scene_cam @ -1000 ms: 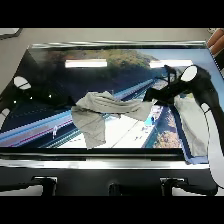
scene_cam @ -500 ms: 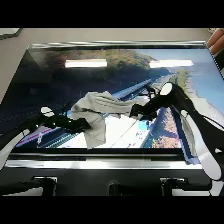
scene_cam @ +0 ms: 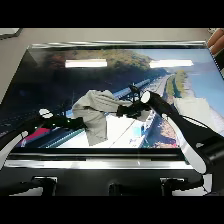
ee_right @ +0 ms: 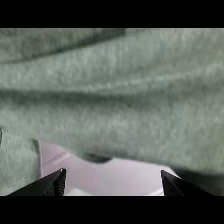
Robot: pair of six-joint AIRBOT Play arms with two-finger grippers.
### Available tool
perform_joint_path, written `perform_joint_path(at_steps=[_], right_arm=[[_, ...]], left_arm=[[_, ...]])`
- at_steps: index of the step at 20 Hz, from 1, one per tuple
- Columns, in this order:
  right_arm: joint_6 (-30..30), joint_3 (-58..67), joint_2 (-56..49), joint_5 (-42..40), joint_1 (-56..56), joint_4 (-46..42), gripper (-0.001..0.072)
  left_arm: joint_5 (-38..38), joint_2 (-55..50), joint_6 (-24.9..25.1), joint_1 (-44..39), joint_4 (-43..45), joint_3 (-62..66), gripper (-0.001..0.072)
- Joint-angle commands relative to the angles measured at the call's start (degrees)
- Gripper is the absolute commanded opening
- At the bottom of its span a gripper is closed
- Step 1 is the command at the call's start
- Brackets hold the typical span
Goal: Fold the shirts.
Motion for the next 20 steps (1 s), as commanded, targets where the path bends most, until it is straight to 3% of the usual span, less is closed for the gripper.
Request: perform_joint_path(at_steps=[1, 4, 8, 11, 13, 15, 17, 20], right_arm=[[3.6, 0.0, -1.5, -9.4, 2.4, -0.2, 0.0676], [6.1, 0.0, -3.1, -8.6, 2.6, 0.6, 0.0653], [8.9, 0.0, -3.2, -9.3, 2.6, 0.7, 0.0472], [12.1, 0.0, -4.1, -9.2, 2.6, 2.0, 0.0066], [11.9, 0.2, -4.0, -7.9, 2.5, 2.5, 0.0042], [6.4, 2.3, -1.9, -2.7, 2.5, 0.6, 0.0041], [1.8, 5.9, 3.9, 5.6, 2.5, -7.5, 0.0041], [0.6, 13.1, 17.0, 18.1, 2.5, -22.3, 0.0044]], left_arm=[[-0.9, 3.5, 1.2, 0.5, -0.2, 0.0, 0.0039], [-0.9, 6.7, 1.2, 0.5, -0.2, 0.0, 0.0039], [-1.1, 9.7, 1.1, 0.5, -0.3, 0.0, 0.0039], [-1.1, 10.8, 1.1, 0.5, -0.3, 0.0, 0.0039], [-1.2, 10.9, 1.1, 0.5, -0.3, 0.0, 0.0039], [-3.2, 11.1, 3.1, 1.5, 0.1, 1.5, 0.0038], [-5.9, 13.1, 3.7, 4.7, 1.9, 6.5, 0.0037], [-7.3, 19.3, 1.9, 12.9, 6.3, 21.1, 0.0037]])
